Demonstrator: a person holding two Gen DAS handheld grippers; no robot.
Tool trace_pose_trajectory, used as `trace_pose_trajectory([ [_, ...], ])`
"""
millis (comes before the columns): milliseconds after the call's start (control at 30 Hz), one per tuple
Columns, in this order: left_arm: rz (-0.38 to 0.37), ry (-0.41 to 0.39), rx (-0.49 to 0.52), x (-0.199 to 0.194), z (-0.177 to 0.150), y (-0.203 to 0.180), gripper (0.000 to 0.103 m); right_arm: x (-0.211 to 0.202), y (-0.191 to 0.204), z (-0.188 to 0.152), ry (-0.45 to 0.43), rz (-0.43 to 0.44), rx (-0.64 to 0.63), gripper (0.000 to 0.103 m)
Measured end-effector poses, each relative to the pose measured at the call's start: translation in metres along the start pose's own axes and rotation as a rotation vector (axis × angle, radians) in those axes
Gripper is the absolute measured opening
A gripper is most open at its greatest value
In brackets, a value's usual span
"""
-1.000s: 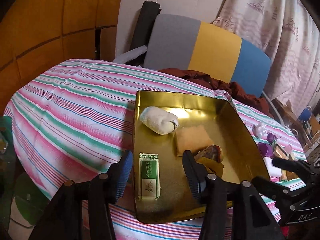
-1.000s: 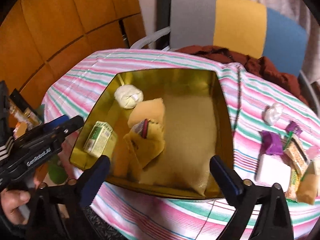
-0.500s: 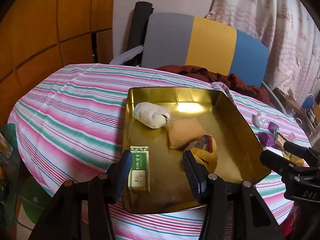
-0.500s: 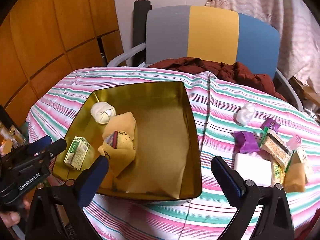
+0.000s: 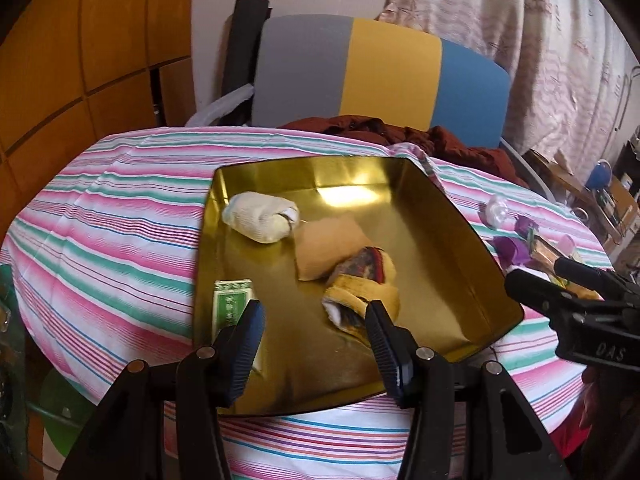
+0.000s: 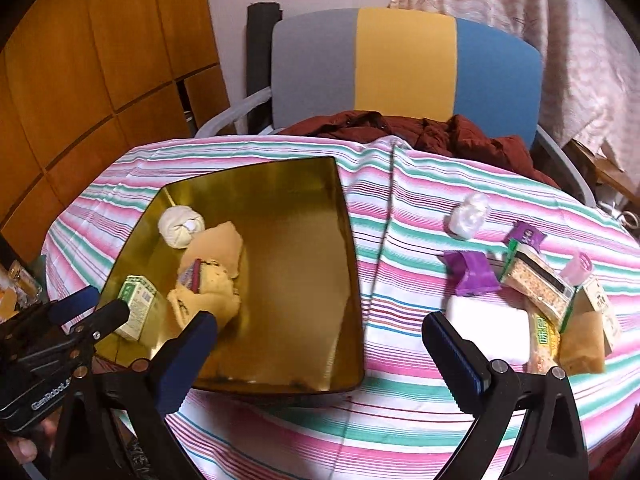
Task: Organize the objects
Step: 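Move both grippers back to the remaining items on the cloth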
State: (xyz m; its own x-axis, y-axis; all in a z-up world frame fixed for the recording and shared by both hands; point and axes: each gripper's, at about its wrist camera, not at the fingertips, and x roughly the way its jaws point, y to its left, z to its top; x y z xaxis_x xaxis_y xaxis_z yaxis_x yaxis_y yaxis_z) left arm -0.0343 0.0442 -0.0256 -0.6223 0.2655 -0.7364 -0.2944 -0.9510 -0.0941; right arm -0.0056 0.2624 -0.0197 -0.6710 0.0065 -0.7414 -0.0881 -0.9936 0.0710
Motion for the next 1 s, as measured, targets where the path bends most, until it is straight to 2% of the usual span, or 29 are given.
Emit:
trace_pose_trajectory([
  [200,-0.049,-0.009,0.04,-0.002,0.0,-0.015,0.053,0.001,-0.034,-0.001,0.018,-0.022,0.069,0.103],
  [333,-0.078,-0.007,0.082,-0.002,0.0,-0.029,0.053,-0.003,-0.068,0.0,0.018,-0.069,0.118,0.103],
  [500,-0.112,0.015,0.125,0.001,-0.003,-0.043,0.053,-0.016,-0.122,0.006,0.008,-0.144,0.177,0.103],
  [700,-0.216,0.019,0.226,-0.002,0.002,-0.076,0.053,-0.024,-0.194,0.014,-0.002,-0.224,0.231,0.103],
  [867,-0.318,0.014,0.357,-0.005,0.004,-0.122,0.054,-0.025,-0.243,0.009,-0.071,-0.196,0.36,0.103],
  [933,-0.346,0.01,0.407,-0.005,0.005,-0.141,0.063,-0.019,-0.258,0.004,-0.054,-0.159,0.442,0.103],
  [1000,-0.377,0.022,0.46,-0.001,0.005,-0.16,0.065,-0.022,-0.27,0.0,-0.065,-0.143,0.508,0.103],
])
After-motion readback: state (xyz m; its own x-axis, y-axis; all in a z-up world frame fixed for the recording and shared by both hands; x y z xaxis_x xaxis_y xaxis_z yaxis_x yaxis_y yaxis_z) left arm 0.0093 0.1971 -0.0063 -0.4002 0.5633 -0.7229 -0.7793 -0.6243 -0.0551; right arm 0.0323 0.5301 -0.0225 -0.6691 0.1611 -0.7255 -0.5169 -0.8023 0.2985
